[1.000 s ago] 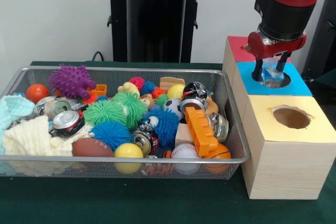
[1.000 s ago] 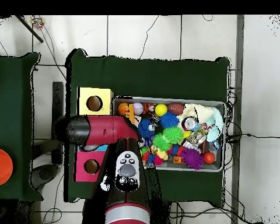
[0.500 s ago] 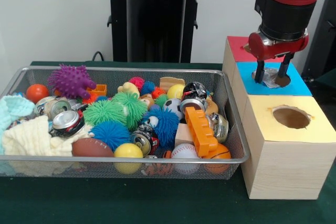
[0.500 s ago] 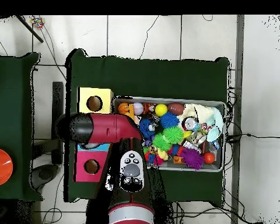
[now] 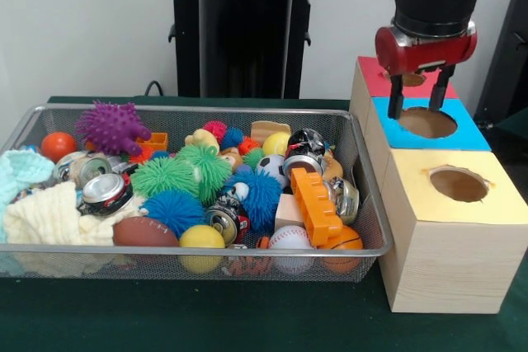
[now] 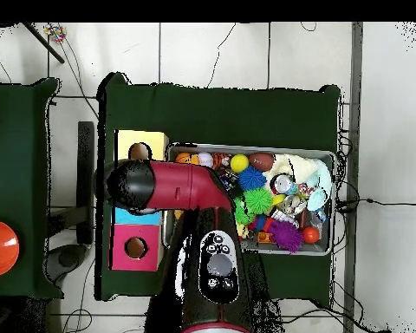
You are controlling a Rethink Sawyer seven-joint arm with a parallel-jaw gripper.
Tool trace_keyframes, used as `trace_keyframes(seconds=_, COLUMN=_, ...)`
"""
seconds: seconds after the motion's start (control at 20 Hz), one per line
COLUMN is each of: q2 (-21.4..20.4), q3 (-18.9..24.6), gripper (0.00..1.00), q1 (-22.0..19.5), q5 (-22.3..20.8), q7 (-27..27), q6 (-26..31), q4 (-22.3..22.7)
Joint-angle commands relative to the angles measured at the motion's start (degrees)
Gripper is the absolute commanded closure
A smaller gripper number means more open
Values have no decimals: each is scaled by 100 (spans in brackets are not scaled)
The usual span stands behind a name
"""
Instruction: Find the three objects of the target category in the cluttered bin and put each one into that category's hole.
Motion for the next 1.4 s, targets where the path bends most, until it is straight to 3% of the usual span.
trace_keyframes(seconds=0.05, q2=-347, q3=210, gripper=0, q1=-239, q5=289, q7=1048, q6=255, q4=-110)
trace_keyframes(seconds=0.3, q2=-491, q3=98, gripper=0, q1=-261, q5=114, q7=932, q6=386, q4=-274)
trace_keyframes(seconds=0.65, q2=-126, q3=4, gripper=0, q1=-563, q5=-437, q7=372, q6=-65, q4=-575)
trace_keyframes(seconds=0.85, q2=41, q3=36, gripper=0, q1=-871, q5=-640, q7=157, q6=-355, q4=-730)
trace_keyframes(seconds=1.4, q2=470, q3=354, gripper=0, q1=-2067, q5=-1092, q7=-474, q6=-209, q4=-1183)
